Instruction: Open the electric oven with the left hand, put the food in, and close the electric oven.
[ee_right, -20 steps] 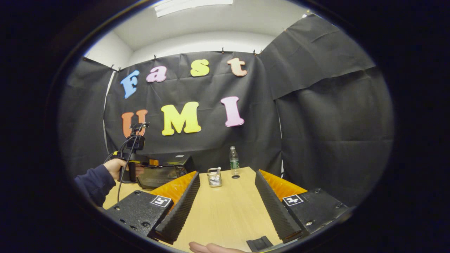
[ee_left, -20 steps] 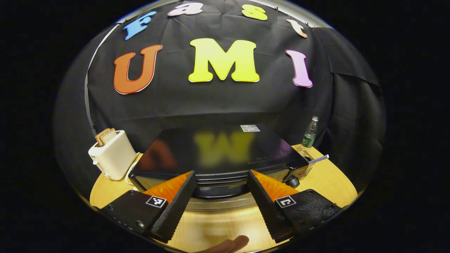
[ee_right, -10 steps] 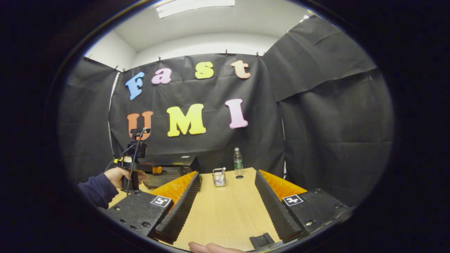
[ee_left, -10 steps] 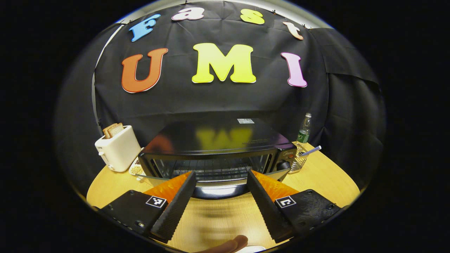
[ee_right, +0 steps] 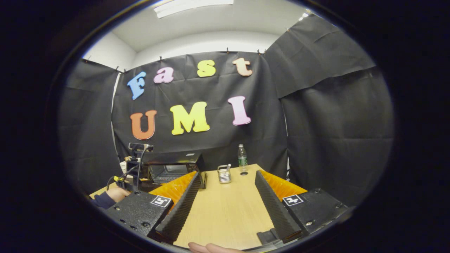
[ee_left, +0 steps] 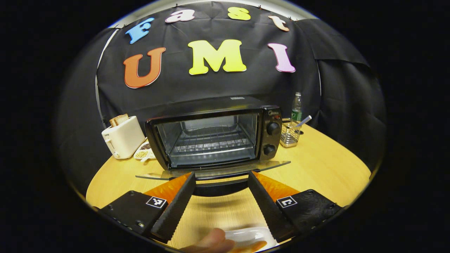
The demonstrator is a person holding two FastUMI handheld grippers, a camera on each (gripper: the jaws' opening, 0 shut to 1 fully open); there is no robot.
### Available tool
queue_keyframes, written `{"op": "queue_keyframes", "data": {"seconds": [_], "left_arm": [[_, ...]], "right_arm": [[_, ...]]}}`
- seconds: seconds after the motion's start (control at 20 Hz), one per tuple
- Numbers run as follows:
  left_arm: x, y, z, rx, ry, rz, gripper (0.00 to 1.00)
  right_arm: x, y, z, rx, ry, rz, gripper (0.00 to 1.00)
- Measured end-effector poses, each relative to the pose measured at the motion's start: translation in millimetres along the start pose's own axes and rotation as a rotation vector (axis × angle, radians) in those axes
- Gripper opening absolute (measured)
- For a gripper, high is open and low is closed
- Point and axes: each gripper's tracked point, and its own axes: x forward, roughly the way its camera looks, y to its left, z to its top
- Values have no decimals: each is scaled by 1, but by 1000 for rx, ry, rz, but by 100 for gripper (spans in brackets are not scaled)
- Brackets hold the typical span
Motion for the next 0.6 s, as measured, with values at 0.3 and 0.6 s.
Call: {"op": "queue_keyframes", "data": {"seconds": [0.3,0.6], "left_arm": [[-5,-6,-24,-74,31,-24,100],[-4,-10,-62,-209,142,-89,96]], "right_arm": [[7,12,-17,-23,46,9,96],[17,21,-34,-42,85,23,96]]}}
